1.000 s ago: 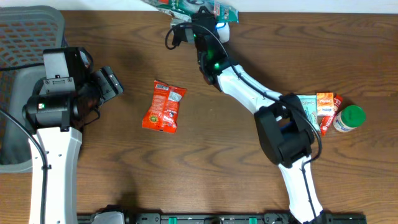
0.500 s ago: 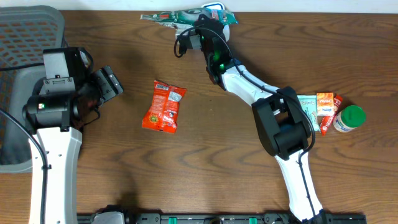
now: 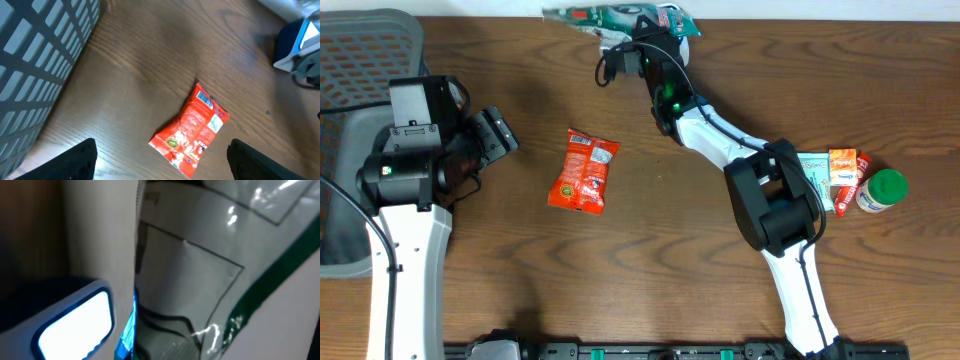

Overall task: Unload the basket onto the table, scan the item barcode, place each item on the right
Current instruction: 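Raise the glove packet to the scanner face with the right gripper, then carry the glove packet to the right edge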

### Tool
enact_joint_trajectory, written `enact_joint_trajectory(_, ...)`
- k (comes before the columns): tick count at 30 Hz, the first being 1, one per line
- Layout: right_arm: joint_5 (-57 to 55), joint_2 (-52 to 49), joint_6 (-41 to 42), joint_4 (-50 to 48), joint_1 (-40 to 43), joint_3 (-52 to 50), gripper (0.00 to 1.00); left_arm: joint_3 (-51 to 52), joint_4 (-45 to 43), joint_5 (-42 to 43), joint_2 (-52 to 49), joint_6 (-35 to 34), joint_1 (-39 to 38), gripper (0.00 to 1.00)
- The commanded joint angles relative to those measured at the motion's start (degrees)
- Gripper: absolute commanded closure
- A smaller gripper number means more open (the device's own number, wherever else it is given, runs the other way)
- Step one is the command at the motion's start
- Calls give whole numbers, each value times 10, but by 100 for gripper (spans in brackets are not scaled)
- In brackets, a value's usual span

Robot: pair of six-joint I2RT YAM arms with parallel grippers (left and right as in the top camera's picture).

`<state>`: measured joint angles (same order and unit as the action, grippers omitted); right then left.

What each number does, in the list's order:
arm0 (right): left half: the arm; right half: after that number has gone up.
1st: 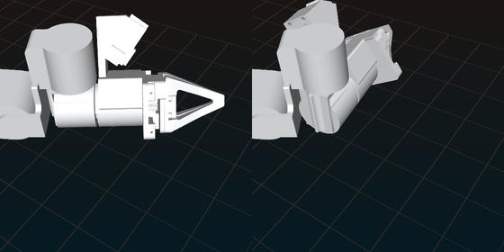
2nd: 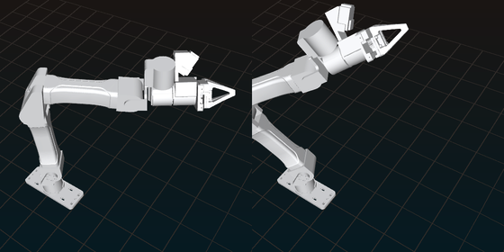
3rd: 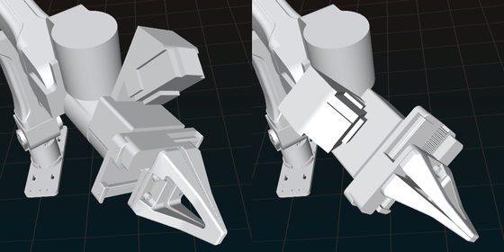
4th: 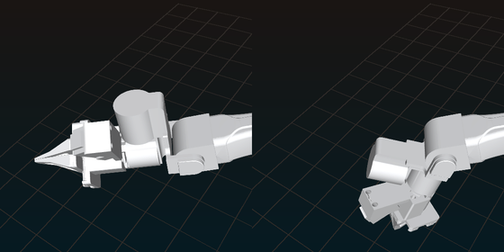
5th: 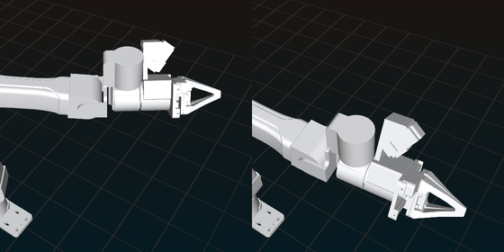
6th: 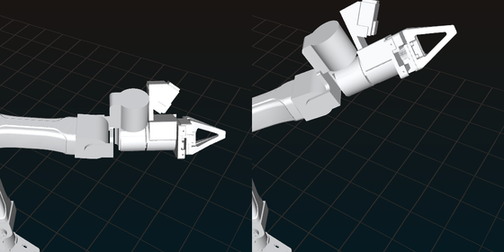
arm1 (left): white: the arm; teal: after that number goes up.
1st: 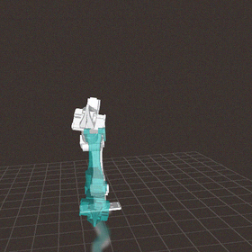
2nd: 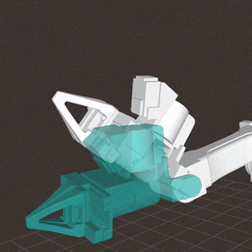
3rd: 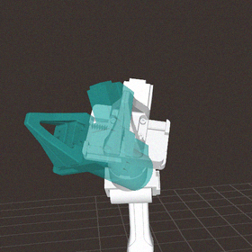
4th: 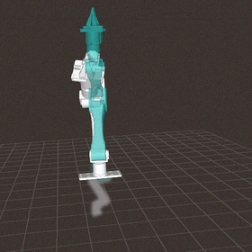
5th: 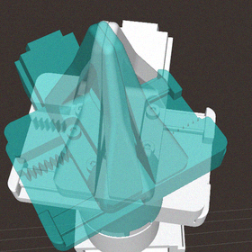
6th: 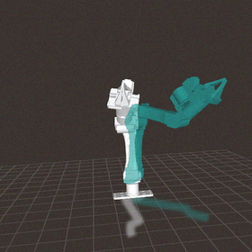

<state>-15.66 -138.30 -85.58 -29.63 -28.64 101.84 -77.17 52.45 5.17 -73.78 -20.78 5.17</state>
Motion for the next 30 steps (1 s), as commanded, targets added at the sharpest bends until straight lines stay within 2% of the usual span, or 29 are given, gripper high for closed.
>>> enact_joint_trajectory(1,-34,0,127,-14,9,8,99,-3,0,-9,-1,1,3,16)
enact_joint_trajectory(6,-33,31,223,2,19,8,99,-3,0,-9,-1,1,3,16)
enact_joint_trajectory(9,-5,85,277,79,18,8,99,-3,0,-9,-1,1,3,16)
enact_joint_trajectory(13,75,189,383,282,14,8,99,-3,0,-9,-1,1,3,16)
enact_joint_trajectory(14,79,210,420,325,14,8,99,-3,0,-9,-1,1,3,16)
enact_joint_trajectory(15,78,251,492,413,16,8,99,-3,0,-9,-1,1,3,16)
enact_joint_trajectory(20,87,335,625,625,30,8,99,-3,0,-9,-1,1,3,16)
enact_joint_trajectory(22,89,373,680,759,47,8,99,-3,0,-9,-1,1,3,16)
enact_joint_trajectory(27,89,390,741,948,89,8,99,-3,0,-9,-1,1,3,16)
enact_joint_trajectory(30,89,385,777,1020,125,-3,99,-3,0,-9,-1,1,3,16)
